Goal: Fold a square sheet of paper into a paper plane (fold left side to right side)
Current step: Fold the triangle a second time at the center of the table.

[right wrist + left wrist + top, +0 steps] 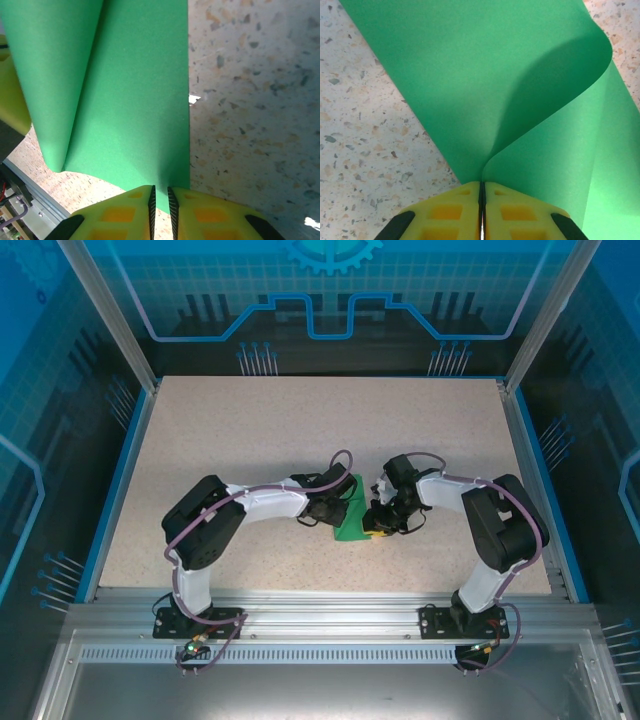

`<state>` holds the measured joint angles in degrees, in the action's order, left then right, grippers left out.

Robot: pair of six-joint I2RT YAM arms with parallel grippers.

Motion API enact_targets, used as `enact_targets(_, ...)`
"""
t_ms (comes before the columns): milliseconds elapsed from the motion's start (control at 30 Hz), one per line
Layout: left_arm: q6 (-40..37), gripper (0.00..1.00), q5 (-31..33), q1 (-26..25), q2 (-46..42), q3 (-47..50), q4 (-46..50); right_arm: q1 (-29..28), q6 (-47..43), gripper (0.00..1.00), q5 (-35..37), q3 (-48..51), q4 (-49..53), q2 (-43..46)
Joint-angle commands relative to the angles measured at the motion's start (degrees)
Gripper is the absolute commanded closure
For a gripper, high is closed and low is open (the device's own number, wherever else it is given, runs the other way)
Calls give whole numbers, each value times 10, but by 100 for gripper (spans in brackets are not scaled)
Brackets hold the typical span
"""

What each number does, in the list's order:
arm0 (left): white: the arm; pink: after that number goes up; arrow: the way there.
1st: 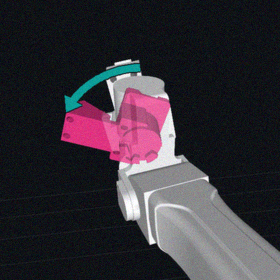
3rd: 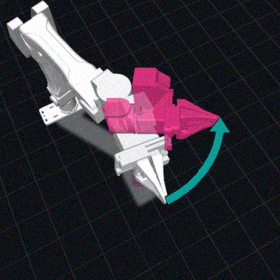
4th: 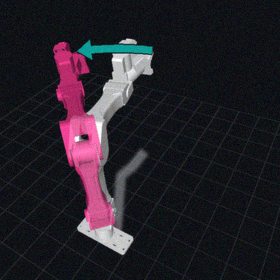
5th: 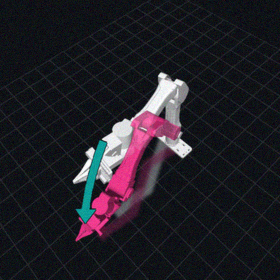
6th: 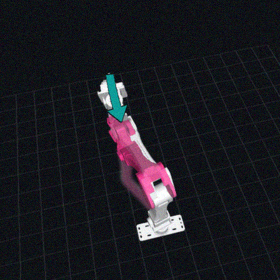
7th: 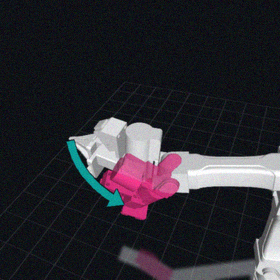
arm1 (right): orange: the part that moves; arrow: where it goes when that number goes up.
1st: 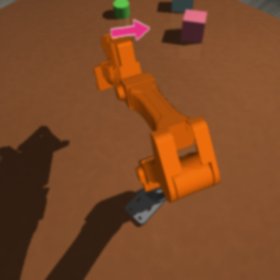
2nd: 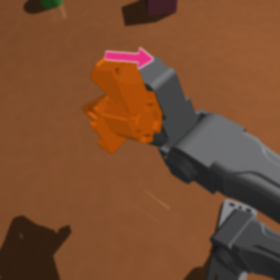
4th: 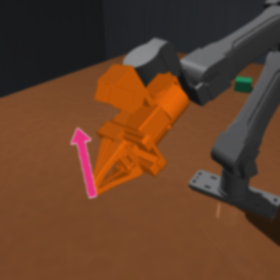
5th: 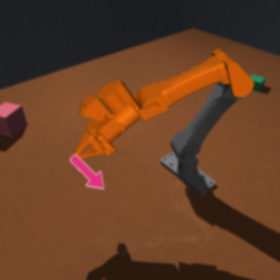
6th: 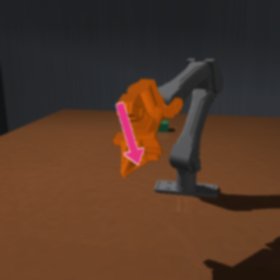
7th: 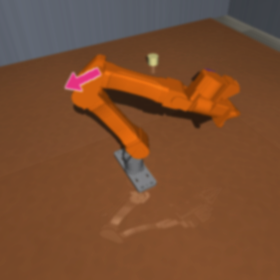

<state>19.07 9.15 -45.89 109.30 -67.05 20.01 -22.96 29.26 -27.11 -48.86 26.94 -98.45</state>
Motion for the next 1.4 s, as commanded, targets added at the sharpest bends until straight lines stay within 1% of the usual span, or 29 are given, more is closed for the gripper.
enact_targets(0,-11,89,-1,6,12,-9,-2,-1,-5,80,3,9,5,14)
enact_targets(133,-12,88,-2,6,10,-8,-2,16,9,80,-27,4,-11,53)
enact_targets(267,-12,88,-4,5,9,-9,-3,19,56,81,-54,3,-64,63)
enact_targets(367,-11,88,-4,5,8,-7,-3,17,104,81,-69,9,-127,55)
enact_targets(567,-11,89,-8,5,7,-7,-4,9,141,82,-65,-12,-166,19)
enact_targets(800,-12,89,-9,5,7,-9,-3,1,156,82,-64,-36,-181,-12)
enact_targets(1067,-13,88,-7,5,6,-8,-3,1,152,83,-58,-40,-171,-8)
enact_targets(1367,-13,89,-7,5,7,-8,-4,-11,153,83,-42,-54,-153,-40)
